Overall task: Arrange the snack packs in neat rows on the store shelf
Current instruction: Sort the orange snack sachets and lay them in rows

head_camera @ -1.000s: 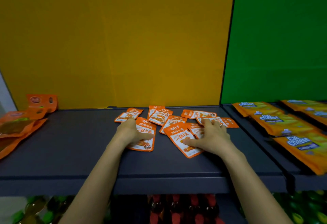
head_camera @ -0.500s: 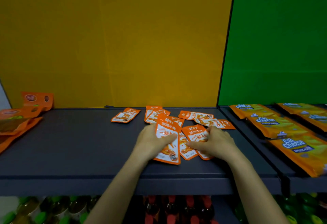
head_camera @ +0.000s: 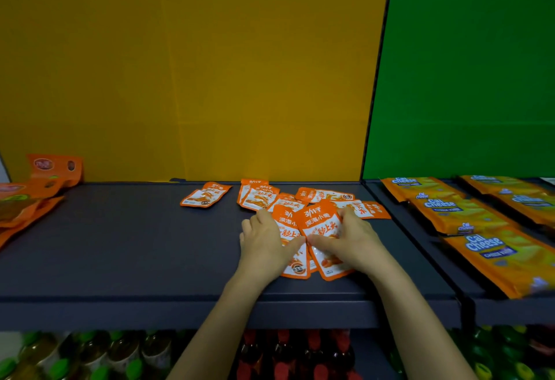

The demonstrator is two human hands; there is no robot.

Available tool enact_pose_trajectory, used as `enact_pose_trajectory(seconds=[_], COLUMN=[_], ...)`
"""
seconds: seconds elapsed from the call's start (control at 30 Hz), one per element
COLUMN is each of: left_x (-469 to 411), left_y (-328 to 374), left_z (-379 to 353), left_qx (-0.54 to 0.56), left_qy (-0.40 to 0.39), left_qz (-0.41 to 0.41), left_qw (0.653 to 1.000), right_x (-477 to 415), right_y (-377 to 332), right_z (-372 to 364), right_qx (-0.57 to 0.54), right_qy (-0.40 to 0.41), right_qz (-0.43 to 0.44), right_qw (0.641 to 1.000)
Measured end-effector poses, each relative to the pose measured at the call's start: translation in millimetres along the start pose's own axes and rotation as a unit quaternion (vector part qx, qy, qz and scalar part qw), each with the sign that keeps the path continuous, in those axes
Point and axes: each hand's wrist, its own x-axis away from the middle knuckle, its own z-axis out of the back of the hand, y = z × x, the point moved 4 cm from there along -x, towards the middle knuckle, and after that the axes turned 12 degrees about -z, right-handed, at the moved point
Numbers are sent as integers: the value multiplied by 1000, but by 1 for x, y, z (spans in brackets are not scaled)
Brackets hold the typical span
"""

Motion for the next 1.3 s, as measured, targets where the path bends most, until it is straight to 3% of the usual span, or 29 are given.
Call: enact_pose_trajectory(seconds=[0.1, 0.23, 0.3, 0.43, 0.53, 0.7, 0.97, 1.13, 1.3], left_x=[1, 6, 5, -1, -6, -26, -72, -91, -96], left_y=[1, -1, -4, -9, -17, -32, -15, -16, -13], left_z=[7, 9, 8, 8, 20, 46, 21, -1, -4], left_qx=[206, 438, 499, 532, 519, 487, 381, 204, 139], left_qy=[39, 49, 36, 7, 24, 59, -33, -79, -114], left_qz=[34, 124, 156, 162, 147, 120, 109, 101, 94], left_qw=[977, 889, 852, 831, 841, 863, 918, 971, 979], right_x=[1, 1, 1, -4, -19, -53, -92, -101, -101], right_y=[0, -2, -5, -11, -12, -5, 21, 33, 31], right_z=[-3, -6, -7, -6, 14, 56, 63, 55, 49], right_qx=[-26, -84, -115, -142, -156, -106, -33, 0, 38], right_qy=[-20, -39, -53, -117, -112, -31, 89, 85, 69], right_qz=[6, 18, 28, 51, 57, 17, -86, -112, -114], right_qw=[999, 996, 992, 982, 980, 994, 992, 990, 990])
